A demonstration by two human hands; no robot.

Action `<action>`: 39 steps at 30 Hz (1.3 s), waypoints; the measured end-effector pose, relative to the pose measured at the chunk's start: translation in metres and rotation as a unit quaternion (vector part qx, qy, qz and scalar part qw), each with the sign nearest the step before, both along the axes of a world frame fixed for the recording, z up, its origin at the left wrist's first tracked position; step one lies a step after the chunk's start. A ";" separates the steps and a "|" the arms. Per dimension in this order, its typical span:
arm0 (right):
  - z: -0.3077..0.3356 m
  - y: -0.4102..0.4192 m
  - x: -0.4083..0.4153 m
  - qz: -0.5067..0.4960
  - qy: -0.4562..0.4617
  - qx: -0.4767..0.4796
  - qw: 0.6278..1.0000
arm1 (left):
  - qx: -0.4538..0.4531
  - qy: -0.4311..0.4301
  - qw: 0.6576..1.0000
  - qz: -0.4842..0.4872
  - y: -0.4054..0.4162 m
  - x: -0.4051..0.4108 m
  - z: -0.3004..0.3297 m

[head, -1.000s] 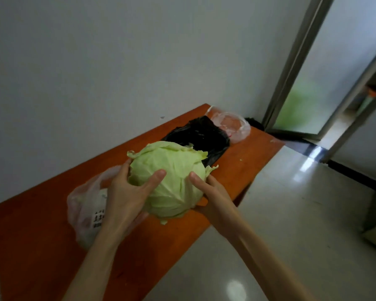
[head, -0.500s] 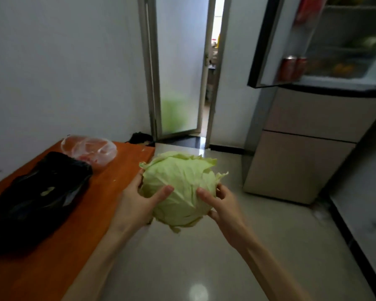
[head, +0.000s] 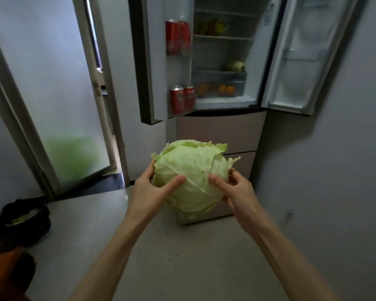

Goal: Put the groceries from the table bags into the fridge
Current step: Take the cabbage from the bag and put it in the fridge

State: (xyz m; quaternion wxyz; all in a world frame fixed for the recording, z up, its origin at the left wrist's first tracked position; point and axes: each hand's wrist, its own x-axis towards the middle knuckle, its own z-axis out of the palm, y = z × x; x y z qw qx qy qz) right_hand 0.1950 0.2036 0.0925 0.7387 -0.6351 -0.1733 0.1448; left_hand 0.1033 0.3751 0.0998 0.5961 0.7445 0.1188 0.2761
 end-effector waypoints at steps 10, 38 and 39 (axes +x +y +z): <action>0.016 -0.027 0.202 -0.064 -0.018 0.007 0.998 | -0.002 -0.013 0.997 -0.070 -0.018 0.219 0.015; 0.127 0.054 0.719 -0.027 -0.220 0.039 0.974 | -0.034 -0.146 0.988 0.024 0.049 0.732 0.112; 0.131 0.063 0.737 -0.028 -0.218 0.043 0.975 | -0.037 -0.146 0.988 0.024 0.057 0.751 0.117</action>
